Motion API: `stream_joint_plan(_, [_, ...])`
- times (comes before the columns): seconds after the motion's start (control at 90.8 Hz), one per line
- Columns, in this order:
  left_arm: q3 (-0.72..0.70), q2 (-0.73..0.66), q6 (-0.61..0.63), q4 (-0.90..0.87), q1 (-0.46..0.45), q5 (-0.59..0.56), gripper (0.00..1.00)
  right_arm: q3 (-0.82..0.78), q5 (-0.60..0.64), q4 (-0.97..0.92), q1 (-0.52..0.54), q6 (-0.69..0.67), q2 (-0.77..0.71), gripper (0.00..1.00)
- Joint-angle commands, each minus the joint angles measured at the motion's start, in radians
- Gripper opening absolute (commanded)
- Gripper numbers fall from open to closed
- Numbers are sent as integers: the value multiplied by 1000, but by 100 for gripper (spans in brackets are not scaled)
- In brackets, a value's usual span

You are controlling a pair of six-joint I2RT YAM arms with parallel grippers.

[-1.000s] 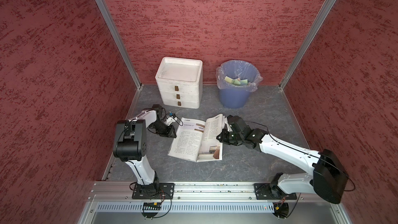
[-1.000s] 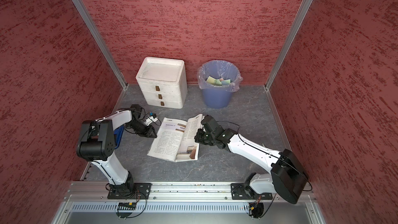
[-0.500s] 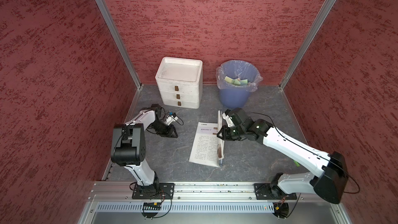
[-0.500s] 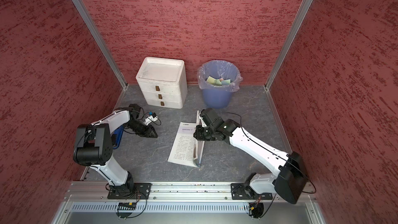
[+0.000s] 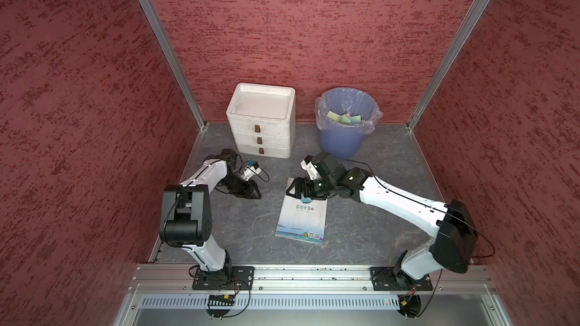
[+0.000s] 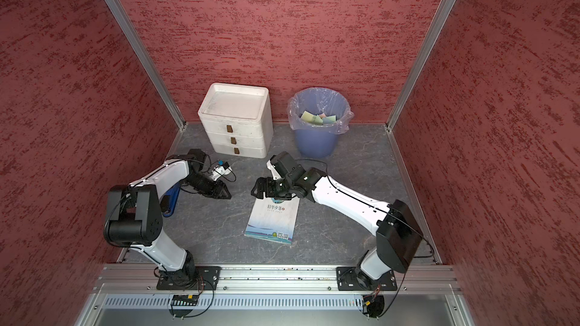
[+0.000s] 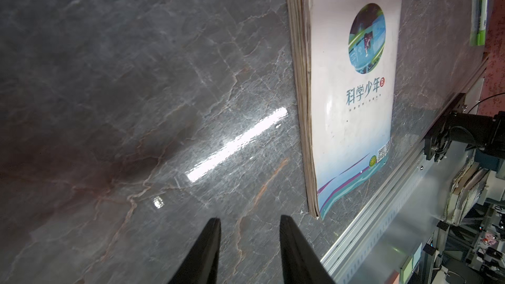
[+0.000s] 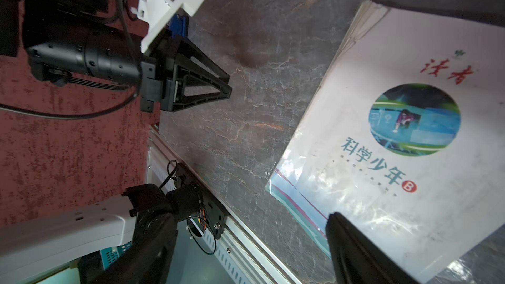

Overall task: Peel off the used sticky note
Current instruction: Close the book at the center of the board, then pick up the book from the center of the board.

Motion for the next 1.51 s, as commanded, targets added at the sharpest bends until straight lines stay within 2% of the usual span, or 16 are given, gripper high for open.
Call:
stream_joint_plan(0.0, [38, -24, -31, -3, -61, 45, 39, -99, 27, 13, -72, 45, -79, 90])
stream_joint_plan(0.198, [78, 36, -45, -3, -208, 73, 38, -332, -17, 130, -194, 112, -144, 87])
stream_joint_plan(0.419, [119, 142, -28, 11, -281, 71, 35, -460, -40, 229, -227, 147, -104, 85])
stream_joint_plan(0.672, [148, 250, -21, 33, -316, 52, 35, -497, -67, 350, -227, 196, 1, 84])
stream_joint_plan(0.959, [136, 304, -8, 51, -327, 32, 33, -505, -110, 487, -221, 254, 120, 81])
stream_joint_plan(1.223, [114, 304, -4, 63, -334, 7, 32, -478, -189, 651, -172, 322, 110, 78])
stream_joint_plan(1.344, [108, 305, -3, 62, -332, 7, 32, -500, -245, 826, -166, 396, 88, 68])
stream_joint_plan(1.499, [101, 308, 3, 60, -322, 2, 32, -537, -278, 1027, -166, 489, 77, 46])
